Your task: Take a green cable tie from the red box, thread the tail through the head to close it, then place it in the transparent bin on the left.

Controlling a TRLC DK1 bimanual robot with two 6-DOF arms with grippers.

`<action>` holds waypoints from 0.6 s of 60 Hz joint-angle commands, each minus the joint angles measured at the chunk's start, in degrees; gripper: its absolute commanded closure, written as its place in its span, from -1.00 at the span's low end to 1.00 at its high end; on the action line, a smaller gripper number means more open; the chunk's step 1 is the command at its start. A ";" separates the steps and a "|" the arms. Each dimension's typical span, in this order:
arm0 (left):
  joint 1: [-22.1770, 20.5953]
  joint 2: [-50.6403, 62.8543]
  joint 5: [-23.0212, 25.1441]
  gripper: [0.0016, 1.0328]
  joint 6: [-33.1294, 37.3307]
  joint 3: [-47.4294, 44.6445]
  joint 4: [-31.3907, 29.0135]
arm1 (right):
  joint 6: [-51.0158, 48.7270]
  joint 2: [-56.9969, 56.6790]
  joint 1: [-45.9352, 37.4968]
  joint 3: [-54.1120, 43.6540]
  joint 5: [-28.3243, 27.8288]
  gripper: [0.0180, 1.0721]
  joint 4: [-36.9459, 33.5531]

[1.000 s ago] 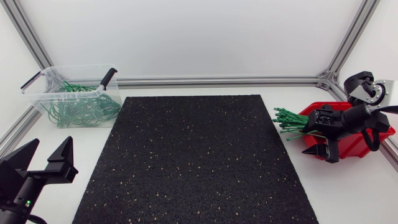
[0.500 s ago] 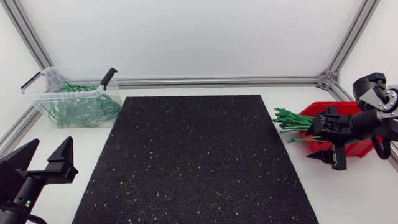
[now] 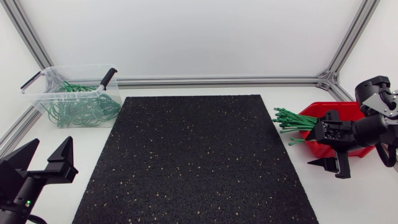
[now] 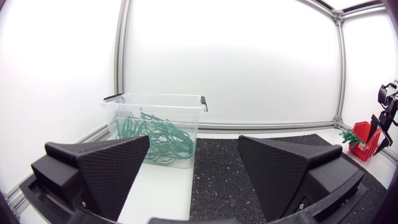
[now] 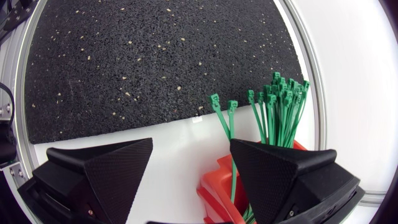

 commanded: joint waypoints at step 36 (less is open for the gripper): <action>0.23 -0.08 -0.40 -0.92 0.94 -2.15 -1.68 | 2.22 4.51 4.77 -1.86 2.36 -0.73 5.92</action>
